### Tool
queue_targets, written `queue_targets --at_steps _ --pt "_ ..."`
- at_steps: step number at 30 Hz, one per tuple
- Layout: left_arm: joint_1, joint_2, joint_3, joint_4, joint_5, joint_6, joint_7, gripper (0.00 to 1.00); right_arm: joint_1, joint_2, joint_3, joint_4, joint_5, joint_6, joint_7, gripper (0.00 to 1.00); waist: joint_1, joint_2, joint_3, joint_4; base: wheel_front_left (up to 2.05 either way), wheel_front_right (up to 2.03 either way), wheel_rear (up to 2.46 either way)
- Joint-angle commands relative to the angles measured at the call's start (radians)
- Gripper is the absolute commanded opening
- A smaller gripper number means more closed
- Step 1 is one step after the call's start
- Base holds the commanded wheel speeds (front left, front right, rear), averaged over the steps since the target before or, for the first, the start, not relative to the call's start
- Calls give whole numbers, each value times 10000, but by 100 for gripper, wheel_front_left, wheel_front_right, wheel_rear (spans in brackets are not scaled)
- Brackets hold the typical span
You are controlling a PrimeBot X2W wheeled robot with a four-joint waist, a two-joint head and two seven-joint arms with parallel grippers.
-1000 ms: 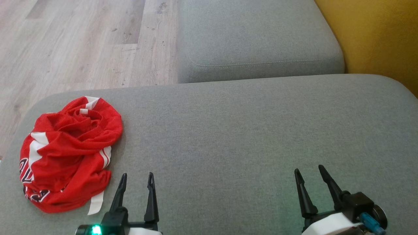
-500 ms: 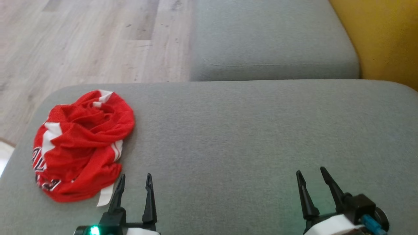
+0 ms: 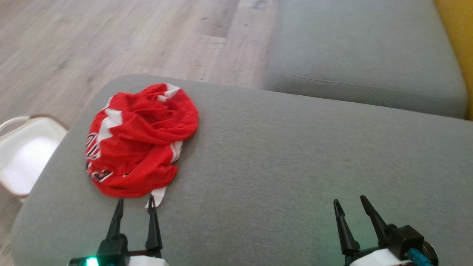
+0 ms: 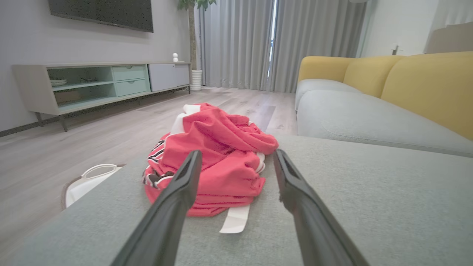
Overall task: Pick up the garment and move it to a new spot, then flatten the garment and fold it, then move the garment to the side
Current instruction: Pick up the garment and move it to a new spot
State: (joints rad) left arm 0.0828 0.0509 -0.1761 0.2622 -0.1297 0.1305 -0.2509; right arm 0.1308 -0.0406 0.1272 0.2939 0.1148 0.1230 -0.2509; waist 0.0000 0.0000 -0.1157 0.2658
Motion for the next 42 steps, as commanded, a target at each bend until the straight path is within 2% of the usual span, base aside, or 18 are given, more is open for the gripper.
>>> queue_targets --at_steps 1,7,18,22,25,28,30,35,36,38,42 --pt "-361 2 408 -303 126 -41 -109 100 -397 -97 257 -308 76 77 -109 100 0 0 44 415 0 0 0" --pt "-352 3 817 -302 230 -192 -109 100 -406 -97 286 -289 83 77 -109 100 0 0 102 794 0 0 0" --pt "-618 42 1298 -328 581 -548 -109 100 -448 -97 311 -368 -86 77 -109 100 0 0 322 685 0 0 0" --pt "-1317 71 1029 -590 791 -770 -109 100 -499 -97 307 -428 -247 77 -109 100 0 0 600 629 0 0 0" --pt "-2343 342 772 -702 1115 -986 -67 100 -550 -97 318 -493 -437 77 -109 100 0 0 924 593 0 0 0" --pt "-3847 688 771 -929 1325 -1118 479 100 -742 -97 297 -641 -764 77 -109 100 0 0 1609 497 0 0 0" --pt "-5551 1045 836 -812 1377 -1380 1474 100 -1037 -203 244 -764 -1088 77 -109 100 0 0 2325 386 0 0 0" --pt "-8070 1453 873 466 1155 -1954 3224 100 -1482 -686 300 -979 -1265 77 -109 100 0 0 3345 108 0 0 0" --pt "-8070 1453 873 466 1155 -1954 3224 100 -1482 -686 300 -979 -1265 77 -109 100 0 0 3345 108 0 0 0" --pt "-9223 1592 754 1644 950 -2230 4301 100 -1653 -1015 264 -1150 -1297 77 -109 100 0 0 3853 -15 0 0 0" --pt "-10368 1771 626 3334 767 -2396 5181 100 -1749 -1434 147 -1439 -1332 77 -109 100 0 0 4400 -122 0 0 0"
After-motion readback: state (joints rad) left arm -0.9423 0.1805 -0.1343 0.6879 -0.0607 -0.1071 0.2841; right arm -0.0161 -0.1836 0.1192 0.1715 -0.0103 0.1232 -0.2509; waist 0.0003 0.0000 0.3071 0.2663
